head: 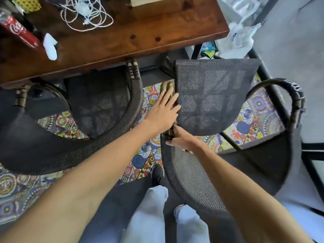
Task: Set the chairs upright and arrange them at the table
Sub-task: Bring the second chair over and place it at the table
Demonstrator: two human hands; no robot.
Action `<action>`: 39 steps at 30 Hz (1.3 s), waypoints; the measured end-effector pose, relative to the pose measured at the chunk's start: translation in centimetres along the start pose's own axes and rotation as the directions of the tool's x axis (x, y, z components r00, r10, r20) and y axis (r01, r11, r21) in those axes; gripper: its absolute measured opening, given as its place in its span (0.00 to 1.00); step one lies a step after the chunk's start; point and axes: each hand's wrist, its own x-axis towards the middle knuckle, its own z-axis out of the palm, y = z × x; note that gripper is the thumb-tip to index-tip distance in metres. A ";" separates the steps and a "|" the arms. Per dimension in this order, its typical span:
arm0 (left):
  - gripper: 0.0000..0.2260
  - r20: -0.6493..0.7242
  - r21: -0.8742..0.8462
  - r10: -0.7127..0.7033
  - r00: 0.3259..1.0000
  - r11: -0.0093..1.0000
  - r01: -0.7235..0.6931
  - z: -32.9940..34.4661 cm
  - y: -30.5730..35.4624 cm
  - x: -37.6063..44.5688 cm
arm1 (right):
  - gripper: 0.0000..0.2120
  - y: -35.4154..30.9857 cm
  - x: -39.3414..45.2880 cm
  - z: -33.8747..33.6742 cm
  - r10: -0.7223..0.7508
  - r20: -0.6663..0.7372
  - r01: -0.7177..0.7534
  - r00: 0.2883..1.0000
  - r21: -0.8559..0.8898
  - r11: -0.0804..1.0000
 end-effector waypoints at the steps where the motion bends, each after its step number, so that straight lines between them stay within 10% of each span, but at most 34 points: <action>1: 0.20 -0.008 -0.038 -0.055 0.998 0.998 0.054 0.1 0.5 -0.2 | 0.21 -0.4 0.1 -0.8 -0.024 -0.013 0.024 1.000 -0.025 0.999; 9: 0.28 -0.019 -0.485 -0.306 0.952 0.836 0.259 1.8 3.8 -4.5 | 0.11 -3.2 2.2 -5.9 -0.019 -0.228 0.025 0.973 0.020 1.000; 14: 0.35 0.306 -0.830 -0.546 0.780 0.249 0.499 -0.1 8.2 -3.4 | 0.15 -5.5 4.7 -6.4 0.081 -0.283 -0.075 0.956 0.035 0.997; 27: 0.35 0.531 -0.777 -0.733 0.425 -0.221 0.589 0.7 3.6 1.0 | 0.25 -2.5 4.6 -13.1 -0.016 -0.167 -0.006 0.986 -0.129 0.992; 35: 0.33 0.547 -0.698 -0.837 0.021 -0.442 0.563 0.6 9.1 -0.1 | 0.18 9.3 -4.7 -31.8 0.037 -0.562 -0.409 0.826 -0.553 0.726; 39: 0.39 0.576 -0.624 -0.809 -0.114 -0.525 0.578 -0.8 12.8 0.7 | 0.29 10.9 -7.6 -34.9 0.179 -0.664 -0.497 0.726 -0.327 0.804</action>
